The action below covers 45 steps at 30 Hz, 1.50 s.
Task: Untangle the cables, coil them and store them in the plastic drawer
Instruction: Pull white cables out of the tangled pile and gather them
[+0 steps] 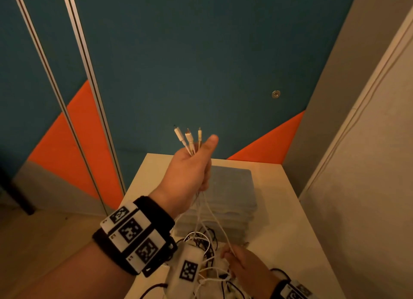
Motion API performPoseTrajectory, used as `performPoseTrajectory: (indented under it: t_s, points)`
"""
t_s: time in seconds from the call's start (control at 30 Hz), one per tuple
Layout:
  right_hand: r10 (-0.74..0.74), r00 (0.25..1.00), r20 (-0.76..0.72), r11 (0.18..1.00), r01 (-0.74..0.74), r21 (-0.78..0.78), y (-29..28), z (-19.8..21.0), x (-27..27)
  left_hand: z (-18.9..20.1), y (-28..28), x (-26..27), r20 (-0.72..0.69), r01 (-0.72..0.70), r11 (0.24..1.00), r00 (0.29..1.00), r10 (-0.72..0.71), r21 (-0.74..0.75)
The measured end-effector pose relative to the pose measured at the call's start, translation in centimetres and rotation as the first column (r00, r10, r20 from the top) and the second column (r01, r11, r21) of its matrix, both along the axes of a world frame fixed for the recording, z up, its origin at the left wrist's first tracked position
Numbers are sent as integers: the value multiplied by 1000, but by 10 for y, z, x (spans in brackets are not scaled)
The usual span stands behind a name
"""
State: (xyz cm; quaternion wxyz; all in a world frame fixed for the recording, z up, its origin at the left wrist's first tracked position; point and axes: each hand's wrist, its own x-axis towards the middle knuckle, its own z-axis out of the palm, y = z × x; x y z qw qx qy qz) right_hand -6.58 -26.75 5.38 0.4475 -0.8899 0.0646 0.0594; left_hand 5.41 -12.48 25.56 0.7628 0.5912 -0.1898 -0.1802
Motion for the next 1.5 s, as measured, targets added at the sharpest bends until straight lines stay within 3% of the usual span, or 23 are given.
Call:
performPoseTrajectory:
  t_s: [0.2,0.4,0.67,0.9,1.23,1.5]
  points:
    - [-85,996,-33,995,84,-50,-8,-9,-10,-3,8,2,-47,-23,1000,999,24,4]
    - [-120,982,-143,992,115,-43,-13,-31,-24,15,17,12,10,-89,996,996,90,-25]
    - [-195,973,-123,979,185,-90,-33,-39,-33,14,20,9,18,-70,996,997,70,-48]
    - [-128,973,-191,974,86,-210,-55,-53,-44,5,23,14,74,-116,993,991,113,37]
    - [-147,970,-194,989,139,-57,-55,-43,-38,0,12,6,51,-63,997,997,61,36]
    - [-92,931,-353,995,73,-66,-59,-63,-52,7,15,7,-28,-52,998,998,51,-40]
